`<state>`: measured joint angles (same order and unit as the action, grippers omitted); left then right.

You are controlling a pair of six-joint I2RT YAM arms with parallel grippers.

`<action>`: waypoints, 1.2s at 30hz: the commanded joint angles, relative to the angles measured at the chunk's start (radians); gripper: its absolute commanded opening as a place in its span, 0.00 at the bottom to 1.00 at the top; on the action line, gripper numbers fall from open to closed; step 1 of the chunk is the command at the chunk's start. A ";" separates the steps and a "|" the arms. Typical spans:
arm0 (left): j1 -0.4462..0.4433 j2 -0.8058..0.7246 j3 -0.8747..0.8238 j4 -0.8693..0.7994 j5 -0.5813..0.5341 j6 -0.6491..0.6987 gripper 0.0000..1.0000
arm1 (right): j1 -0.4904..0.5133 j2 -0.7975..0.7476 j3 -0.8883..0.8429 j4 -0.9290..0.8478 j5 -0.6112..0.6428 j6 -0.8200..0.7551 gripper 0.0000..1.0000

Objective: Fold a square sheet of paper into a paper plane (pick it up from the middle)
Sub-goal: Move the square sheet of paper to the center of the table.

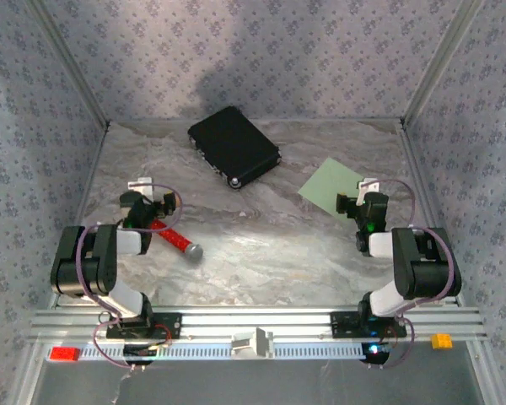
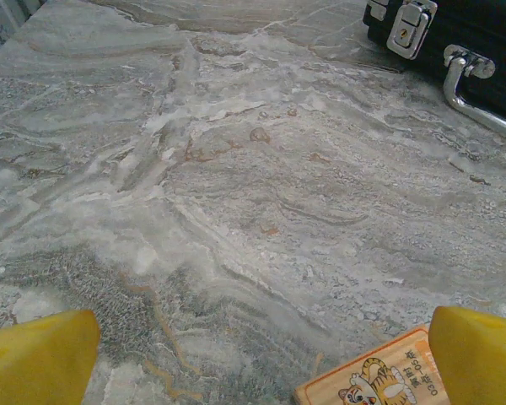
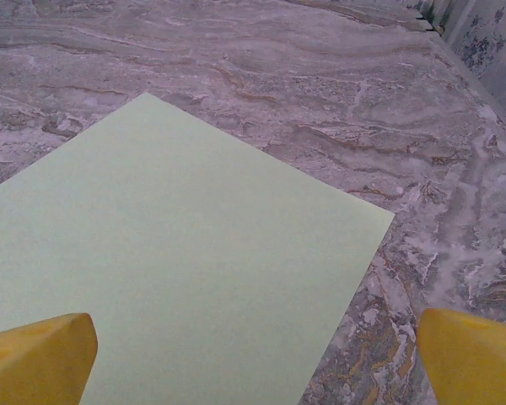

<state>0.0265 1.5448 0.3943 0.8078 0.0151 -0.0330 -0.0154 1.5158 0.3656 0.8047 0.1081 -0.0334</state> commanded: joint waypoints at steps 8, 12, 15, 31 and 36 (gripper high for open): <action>0.007 -0.010 0.020 0.005 0.022 0.016 1.00 | -0.004 0.005 0.019 0.008 0.004 0.018 0.99; 0.006 -0.010 0.020 0.005 0.022 0.017 1.00 | -0.006 0.008 0.023 0.005 0.004 0.020 0.99; 0.018 -0.010 0.022 0.002 0.027 0.006 1.00 | -0.008 0.009 0.025 0.002 0.000 0.022 0.99; 0.014 -0.010 0.020 0.004 0.023 0.008 1.00 | -0.007 0.005 0.020 0.008 0.000 0.020 0.99; 0.013 -0.011 0.017 0.008 0.024 0.010 1.00 | -0.006 0.004 0.018 0.010 0.003 0.018 0.99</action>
<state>0.0391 1.5448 0.3943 0.8078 0.0154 -0.0338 -0.0154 1.5158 0.3656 0.8047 0.1081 -0.0303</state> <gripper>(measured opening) 0.996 0.991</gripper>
